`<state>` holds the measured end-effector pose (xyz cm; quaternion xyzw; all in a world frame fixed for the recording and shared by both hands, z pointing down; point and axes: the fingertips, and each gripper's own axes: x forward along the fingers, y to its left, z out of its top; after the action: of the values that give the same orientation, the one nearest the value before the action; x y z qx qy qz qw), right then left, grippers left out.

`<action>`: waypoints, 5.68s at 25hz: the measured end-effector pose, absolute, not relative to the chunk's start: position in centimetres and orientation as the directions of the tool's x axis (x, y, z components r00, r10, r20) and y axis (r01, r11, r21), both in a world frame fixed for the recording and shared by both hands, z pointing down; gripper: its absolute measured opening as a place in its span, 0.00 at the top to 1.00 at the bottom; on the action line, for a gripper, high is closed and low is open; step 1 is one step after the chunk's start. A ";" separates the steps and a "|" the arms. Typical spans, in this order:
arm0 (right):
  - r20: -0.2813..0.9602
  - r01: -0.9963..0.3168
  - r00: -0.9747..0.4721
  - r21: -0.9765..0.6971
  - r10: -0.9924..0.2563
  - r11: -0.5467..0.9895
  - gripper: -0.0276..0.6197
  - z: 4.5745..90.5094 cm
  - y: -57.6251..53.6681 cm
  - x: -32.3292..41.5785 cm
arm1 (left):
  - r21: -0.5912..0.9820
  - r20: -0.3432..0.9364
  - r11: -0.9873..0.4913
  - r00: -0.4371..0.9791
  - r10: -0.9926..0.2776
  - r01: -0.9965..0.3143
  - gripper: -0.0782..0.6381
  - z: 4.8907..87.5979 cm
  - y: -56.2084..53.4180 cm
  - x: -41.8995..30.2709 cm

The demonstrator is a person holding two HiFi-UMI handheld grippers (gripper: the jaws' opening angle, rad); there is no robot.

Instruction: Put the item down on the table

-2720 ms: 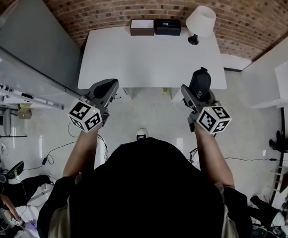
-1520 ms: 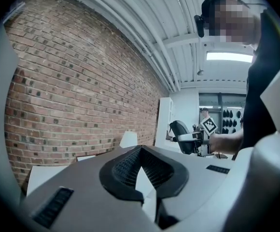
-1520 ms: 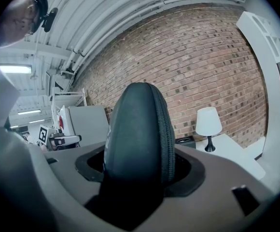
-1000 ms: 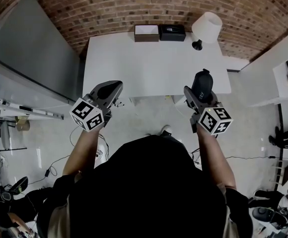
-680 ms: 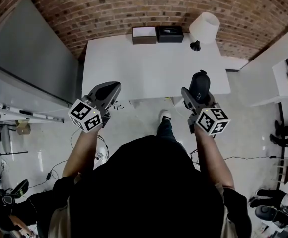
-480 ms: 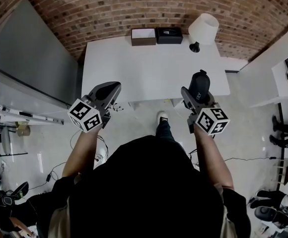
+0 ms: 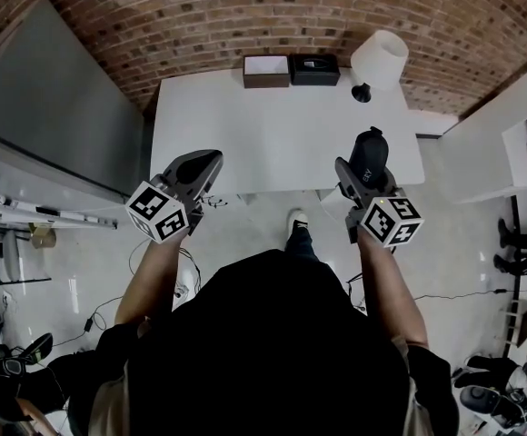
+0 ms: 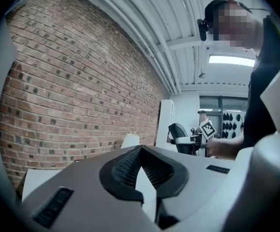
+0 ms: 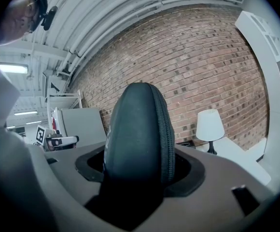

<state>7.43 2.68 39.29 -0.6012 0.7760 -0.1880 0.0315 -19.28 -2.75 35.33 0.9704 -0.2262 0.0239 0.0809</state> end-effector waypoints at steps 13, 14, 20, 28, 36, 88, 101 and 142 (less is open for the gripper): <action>0.215 -0.914 -0.307 -0.337 -0.927 0.225 0.47 40.7 -1.8 8.9 | 0.155 0.124 -0.867 0.880 -0.459 -0.474 0.87 36.9 -6.5 -18.5; 0.216 -0.913 -0.310 -0.338 -0.926 0.227 0.47 40.8 -2.2 9.0 | 0.154 0.126 -0.866 0.878 -0.461 -0.477 0.87 37.0 -6.9 -18.3; 0.232 -0.908 -0.332 -0.342 -0.914 0.243 0.47 41.7 -4.9 10.2 | 0.152 0.127 -0.854 0.867 -0.482 -0.498 0.87 37.1 -9.4 -17.0; 0.241 -0.902 -0.349 -0.348 -0.906 0.255 0.47 42.3 -8.5 11.6 | 0.160 0.146 -0.842 0.856 -0.496 -0.515 0.87 37.7 -12.4 -15.3; 0.251 -0.901 -0.351 -0.353 -0.902 0.252 0.47 42.9 -12.3 14.0 | 0.163 0.158 -0.829 0.843 -0.514 -0.535 0.87 38.4 -15.5 -13.8; 0.359 -0.872 -0.423 -0.411 -0.832 0.265 0.47 48.9 -24.4 19.2 | 0.236 0.267 -0.793 0.822 -0.503 -0.562 0.87 42.6 -24.9 -7.4; 0.416 -0.870 -0.438 -0.419 -0.797 0.259 0.47 52.6 -26.0 18.9 | 0.251 0.292 -0.779 0.812 -0.505 -0.575 0.87 43.8 -26.2 -7.1; 0.663 -0.915 -0.397 -0.344 -0.635 0.212 0.47 70.2 -25.2 19.8 | 0.289 0.374 -0.737 0.781 -0.500 -0.611 0.87 48.6 -25.3 -6.9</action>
<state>19.82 -25.24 70.23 -0.5139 0.7539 -0.3605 -0.1938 -6.89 -25.33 48.64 0.9219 -0.3013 0.1371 0.2015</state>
